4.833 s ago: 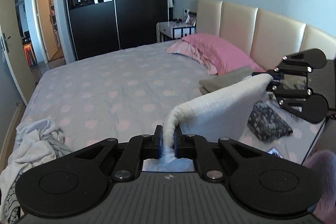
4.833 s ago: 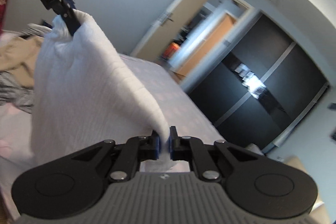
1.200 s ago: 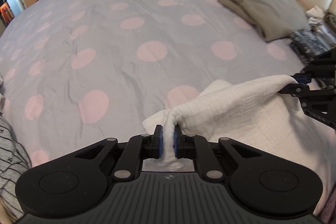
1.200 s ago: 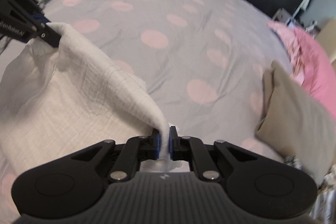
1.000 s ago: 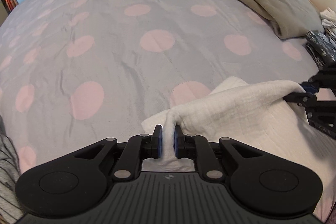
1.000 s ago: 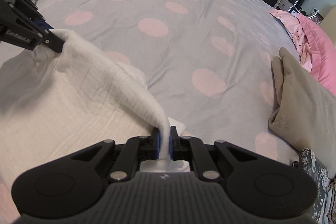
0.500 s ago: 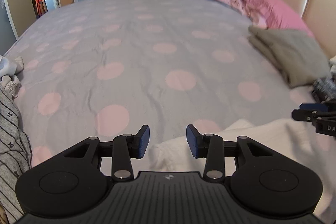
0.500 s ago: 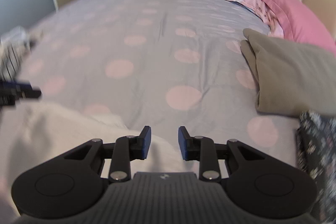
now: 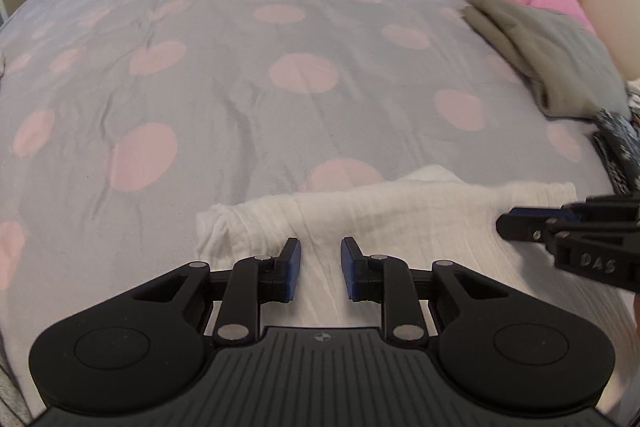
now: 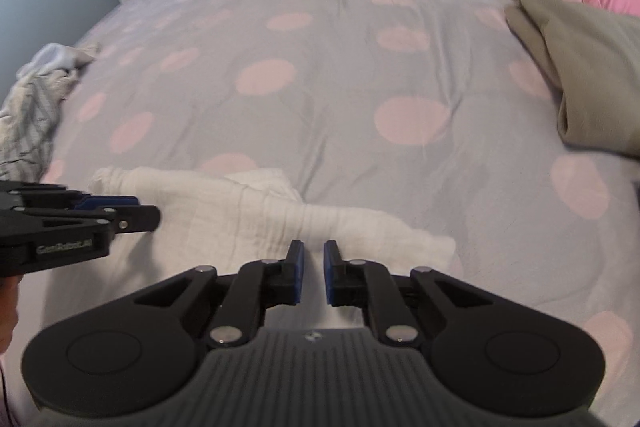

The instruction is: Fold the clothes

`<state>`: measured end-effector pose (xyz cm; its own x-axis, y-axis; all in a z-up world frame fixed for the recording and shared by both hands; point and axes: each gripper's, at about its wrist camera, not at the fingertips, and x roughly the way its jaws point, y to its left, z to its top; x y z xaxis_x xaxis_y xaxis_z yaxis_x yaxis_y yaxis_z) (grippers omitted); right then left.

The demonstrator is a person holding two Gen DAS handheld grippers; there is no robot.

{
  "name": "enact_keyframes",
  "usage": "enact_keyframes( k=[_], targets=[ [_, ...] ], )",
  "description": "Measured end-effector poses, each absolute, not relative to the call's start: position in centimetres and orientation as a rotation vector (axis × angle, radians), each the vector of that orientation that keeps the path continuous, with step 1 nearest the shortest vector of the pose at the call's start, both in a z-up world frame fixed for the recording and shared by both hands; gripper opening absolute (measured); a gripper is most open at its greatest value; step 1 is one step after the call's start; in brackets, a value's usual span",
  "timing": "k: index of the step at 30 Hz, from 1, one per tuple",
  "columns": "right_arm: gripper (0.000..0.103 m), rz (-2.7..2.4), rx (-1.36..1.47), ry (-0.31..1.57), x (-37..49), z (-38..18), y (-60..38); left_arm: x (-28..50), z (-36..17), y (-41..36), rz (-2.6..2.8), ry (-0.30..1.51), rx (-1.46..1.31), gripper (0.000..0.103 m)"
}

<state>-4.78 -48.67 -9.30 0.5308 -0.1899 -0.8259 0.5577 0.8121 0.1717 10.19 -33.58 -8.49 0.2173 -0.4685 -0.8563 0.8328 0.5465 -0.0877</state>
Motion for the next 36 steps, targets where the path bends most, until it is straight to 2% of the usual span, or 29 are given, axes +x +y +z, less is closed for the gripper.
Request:
enact_keyframes(
  k=[9,15,19,27,31,36],
  targets=[
    [0.012,-0.533,0.462,0.902,-3.0,-10.2,-49.5,11.2,-8.0,-33.6,-0.94,1.021,0.418,0.021],
    [0.017,-0.522,0.46,0.848,-6.5,-6.8,-49.2,8.7,-5.3,-31.3,-0.984,0.958,0.501,0.021],
    [0.017,-0.483,0.444,0.82,-9.1,-4.6,-47.8,6.5,-4.5,-29.0,-1.01,0.966,0.516,0.021],
    [0.019,-0.35,0.322,0.845,-14.2,-3.5,-41.5,2.3,-4.2,-24.6,-1.041,1.0,0.533,0.021],
    [0.021,-0.32,0.255,0.863,-16.1,-4.3,-39.0,1.4,-5.4,-23.1,-1.029,1.025,0.545,0.021],
    [0.022,-0.313,0.248,0.945,-16.7,-8.0,-38.7,1.4,-8.0,-21.8,-0.992,1.081,0.523,0.021]
  ],
)
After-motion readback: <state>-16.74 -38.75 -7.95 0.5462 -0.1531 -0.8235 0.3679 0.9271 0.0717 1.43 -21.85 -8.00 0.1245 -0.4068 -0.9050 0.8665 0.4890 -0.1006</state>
